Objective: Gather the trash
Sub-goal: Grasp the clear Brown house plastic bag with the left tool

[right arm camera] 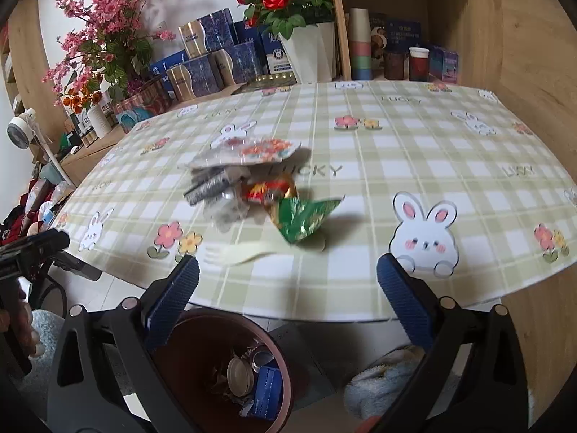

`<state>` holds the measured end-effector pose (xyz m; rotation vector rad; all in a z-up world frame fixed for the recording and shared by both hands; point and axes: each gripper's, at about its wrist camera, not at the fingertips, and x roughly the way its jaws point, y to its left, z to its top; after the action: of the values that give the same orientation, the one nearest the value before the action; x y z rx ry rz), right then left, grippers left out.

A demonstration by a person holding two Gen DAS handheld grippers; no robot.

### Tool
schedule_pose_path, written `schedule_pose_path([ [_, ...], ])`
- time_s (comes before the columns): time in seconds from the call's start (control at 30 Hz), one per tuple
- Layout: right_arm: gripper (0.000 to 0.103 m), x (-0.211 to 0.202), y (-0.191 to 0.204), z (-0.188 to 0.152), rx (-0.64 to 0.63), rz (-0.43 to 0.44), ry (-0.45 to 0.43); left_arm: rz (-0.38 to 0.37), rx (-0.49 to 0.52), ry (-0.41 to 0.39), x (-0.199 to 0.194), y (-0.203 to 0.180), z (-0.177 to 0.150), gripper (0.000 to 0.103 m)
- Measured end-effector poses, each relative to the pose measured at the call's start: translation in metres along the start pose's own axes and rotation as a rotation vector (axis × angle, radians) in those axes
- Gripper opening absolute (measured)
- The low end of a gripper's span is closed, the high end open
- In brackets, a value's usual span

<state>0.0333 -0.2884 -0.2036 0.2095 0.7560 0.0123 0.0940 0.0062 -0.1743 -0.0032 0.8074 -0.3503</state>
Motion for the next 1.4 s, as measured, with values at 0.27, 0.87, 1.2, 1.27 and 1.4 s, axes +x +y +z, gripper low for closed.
schedule_pose_path([
  [0.27,0.097,-0.001,-0.009,0.018,-0.014,0.0,0.013,-0.014,0.046,-0.015,0.002,-0.015,0.013,0.092],
  [0.87,0.097,0.023,-0.035,0.022,-0.012,-0.034,0.054,-0.047,0.089,0.023,0.028,-0.054,0.033,0.092],
  [1.2,0.097,0.036,-0.053,0.02,-0.008,-0.023,0.083,-0.115,0.124,0.103,0.077,-0.106,0.045,0.092],
  [1.27,0.097,0.037,-0.058,0.022,0.002,-0.019,0.086,-0.132,0.104,0.124,0.088,-0.11,0.05,0.092],
  [1.4,0.097,0.039,-0.064,0.029,0.009,-0.012,0.083,-0.152,0.047,0.144,0.102,-0.107,0.066,0.092],
])
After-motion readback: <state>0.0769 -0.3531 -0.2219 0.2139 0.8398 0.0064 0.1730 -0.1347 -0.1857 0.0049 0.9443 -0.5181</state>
